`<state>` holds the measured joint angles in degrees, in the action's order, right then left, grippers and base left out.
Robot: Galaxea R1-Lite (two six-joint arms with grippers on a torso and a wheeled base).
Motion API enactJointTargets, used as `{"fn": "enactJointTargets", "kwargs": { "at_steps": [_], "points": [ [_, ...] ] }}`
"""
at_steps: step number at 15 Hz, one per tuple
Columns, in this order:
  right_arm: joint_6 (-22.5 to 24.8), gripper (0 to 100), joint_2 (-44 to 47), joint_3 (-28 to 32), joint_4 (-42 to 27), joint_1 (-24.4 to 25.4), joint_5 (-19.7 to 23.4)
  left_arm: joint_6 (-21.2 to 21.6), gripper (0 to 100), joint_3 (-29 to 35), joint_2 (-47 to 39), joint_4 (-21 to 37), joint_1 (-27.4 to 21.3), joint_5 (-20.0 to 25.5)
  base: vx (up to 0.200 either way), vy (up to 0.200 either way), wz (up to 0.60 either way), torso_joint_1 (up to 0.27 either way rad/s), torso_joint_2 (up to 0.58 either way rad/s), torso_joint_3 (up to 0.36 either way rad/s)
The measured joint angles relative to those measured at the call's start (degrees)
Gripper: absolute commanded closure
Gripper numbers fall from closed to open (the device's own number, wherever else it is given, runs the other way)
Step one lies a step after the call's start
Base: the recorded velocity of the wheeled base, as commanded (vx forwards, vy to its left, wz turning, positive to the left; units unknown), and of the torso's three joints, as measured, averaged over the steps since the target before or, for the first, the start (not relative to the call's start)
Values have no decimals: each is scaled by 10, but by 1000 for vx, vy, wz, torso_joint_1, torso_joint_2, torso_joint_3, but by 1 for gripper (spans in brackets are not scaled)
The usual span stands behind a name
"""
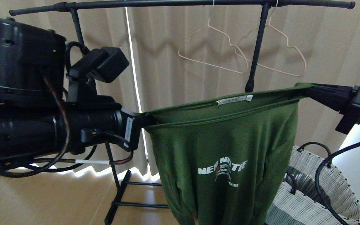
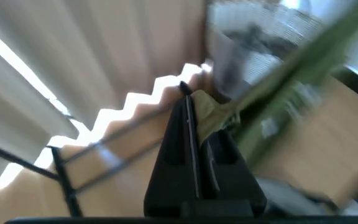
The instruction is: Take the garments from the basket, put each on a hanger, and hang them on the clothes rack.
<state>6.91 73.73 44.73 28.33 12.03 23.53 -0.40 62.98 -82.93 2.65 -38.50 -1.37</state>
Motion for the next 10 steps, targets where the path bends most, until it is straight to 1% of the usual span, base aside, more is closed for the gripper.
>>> {"fn": "enactJointTargets", "kwargs": {
  "at_steps": [1,2,4,6,8,10],
  "points": [
    [-8,100,20,7,25,0,-5,0,100,-5,18,9,-3,20,0,0,0,0,0,0],
    [-25,100,42,18,49,1,-8,0,100,-13,34,12,-9,30,0,0,0,0,0,0],
    [-58,100,75,48,66,3,-9,0,100,-23,53,13,-22,31,0,0,0,0,0,0],
    [-65,100,97,69,67,4,-9,0,100,-24,63,11,-37,30,0,0,0,0,0,0],
    [-65,100,108,72,66,4,-10,2,100,-24,67,10,-44,28,0,0,0,0,0,0],
    [-65,100,109,71,67,4,-11,6,100,-21,65,-21,-44,25,0,0,0,0,0,0]
  ]
}}
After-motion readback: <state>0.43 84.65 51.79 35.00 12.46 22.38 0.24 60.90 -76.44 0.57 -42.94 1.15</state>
